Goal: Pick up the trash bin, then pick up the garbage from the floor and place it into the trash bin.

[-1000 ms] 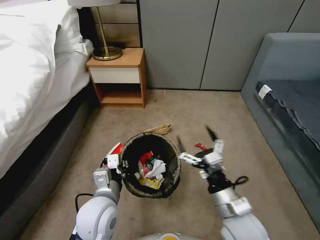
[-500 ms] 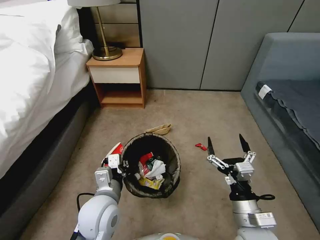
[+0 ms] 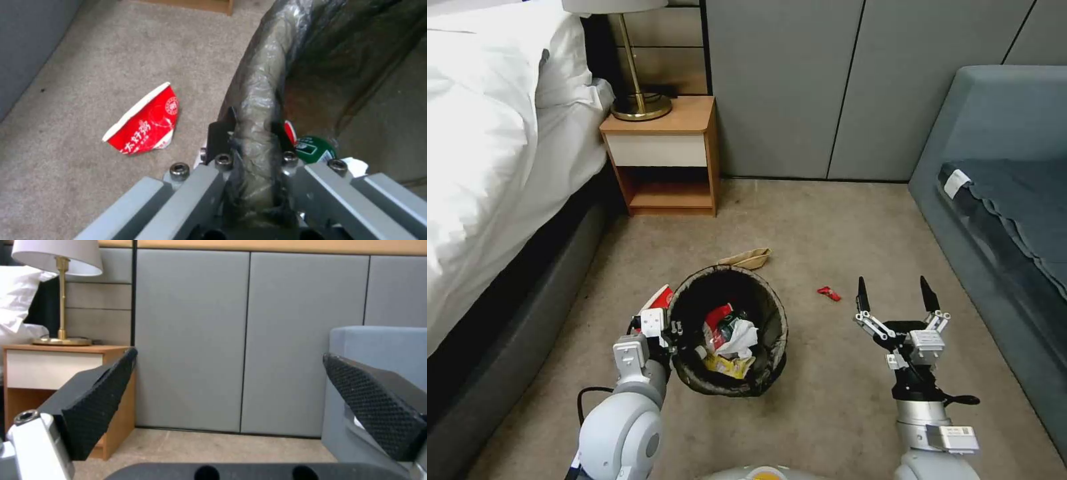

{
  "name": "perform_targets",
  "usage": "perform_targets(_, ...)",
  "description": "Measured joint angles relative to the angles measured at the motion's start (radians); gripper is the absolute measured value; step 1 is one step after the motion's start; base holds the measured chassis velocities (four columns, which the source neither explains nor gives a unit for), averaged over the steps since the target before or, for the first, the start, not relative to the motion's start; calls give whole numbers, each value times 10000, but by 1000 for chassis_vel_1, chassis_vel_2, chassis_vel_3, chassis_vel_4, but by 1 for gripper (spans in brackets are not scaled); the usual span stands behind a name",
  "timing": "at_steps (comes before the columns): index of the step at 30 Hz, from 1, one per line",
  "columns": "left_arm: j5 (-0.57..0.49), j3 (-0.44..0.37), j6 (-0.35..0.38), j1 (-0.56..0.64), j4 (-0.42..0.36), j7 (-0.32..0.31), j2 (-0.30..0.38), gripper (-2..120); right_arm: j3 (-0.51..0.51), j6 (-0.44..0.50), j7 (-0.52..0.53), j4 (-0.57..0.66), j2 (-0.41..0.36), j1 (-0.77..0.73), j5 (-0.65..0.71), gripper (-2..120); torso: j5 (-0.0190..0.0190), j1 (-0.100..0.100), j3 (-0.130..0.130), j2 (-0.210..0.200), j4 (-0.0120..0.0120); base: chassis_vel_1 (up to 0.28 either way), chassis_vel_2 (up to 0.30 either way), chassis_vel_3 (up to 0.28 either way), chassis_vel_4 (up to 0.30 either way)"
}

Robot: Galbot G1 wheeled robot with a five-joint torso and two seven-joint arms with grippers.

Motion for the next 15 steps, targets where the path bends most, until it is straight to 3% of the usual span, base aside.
perform_targets(9,49,2,-8,77,-106,0,-17,0,-9,-16,-44,-10,-9,73,29,100,0,0,0,0,0,0,0,0,0)
perform_targets(15,79,2,-12,111,-167,4,-31,0,-6,-53,-47,7,-15,111,31,100,1,0,-1,0,0,-103,94,91,-91)
